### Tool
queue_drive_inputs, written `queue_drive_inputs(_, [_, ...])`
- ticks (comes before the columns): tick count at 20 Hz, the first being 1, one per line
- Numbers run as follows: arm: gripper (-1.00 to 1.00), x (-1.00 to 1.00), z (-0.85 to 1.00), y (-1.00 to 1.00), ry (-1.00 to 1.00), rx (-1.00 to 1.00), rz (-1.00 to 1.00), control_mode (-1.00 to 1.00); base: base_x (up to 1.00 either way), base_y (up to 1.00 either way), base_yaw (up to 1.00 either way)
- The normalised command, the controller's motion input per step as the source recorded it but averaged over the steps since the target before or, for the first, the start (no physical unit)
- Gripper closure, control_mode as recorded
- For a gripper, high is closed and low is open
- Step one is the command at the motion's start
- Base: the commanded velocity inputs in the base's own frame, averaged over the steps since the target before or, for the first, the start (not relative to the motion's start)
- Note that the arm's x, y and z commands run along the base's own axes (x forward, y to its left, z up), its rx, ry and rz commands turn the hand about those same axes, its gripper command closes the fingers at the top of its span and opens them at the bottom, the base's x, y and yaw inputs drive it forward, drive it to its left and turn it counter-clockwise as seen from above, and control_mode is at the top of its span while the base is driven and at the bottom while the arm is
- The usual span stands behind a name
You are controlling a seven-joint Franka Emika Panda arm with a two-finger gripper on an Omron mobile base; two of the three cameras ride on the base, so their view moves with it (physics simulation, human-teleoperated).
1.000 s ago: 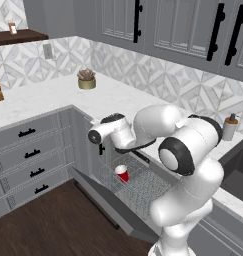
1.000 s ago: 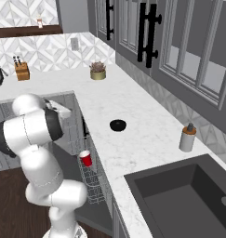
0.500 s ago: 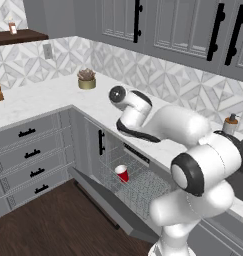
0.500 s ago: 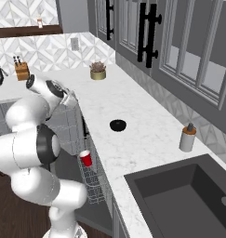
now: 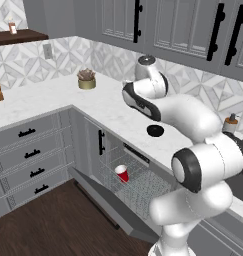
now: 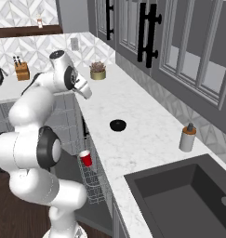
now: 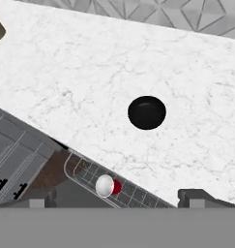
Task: Pick up the cup and bowl from the counter, place them in the dishwasher, and close the dishwasher door.
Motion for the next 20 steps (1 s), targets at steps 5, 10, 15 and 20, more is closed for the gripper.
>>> queue_drive_inputs(5, [-1.0, 0.01, -0.9, 0.02, 0.04, 0.0, 0.04, -1.0, 0.0, 0.0, 0.0])
queue_drive_inputs(10, [-1.0, 0.04, -0.34, -0.31, 0.0, 0.01, 0.0, -1.0, 0.0, 0.0, 0.0])
queue_drive_inputs(15, [-1.0, 0.03, -0.52, -0.52, 0.0, 0.13, 0.0, -1.0, 0.0, 0.0, 0.0])
queue_drive_inputs(20, [-1.0, 0.15, -0.56, -0.42, 0.0, 0.03, 0.0, -1.0, 0.0, 0.0, 0.0])
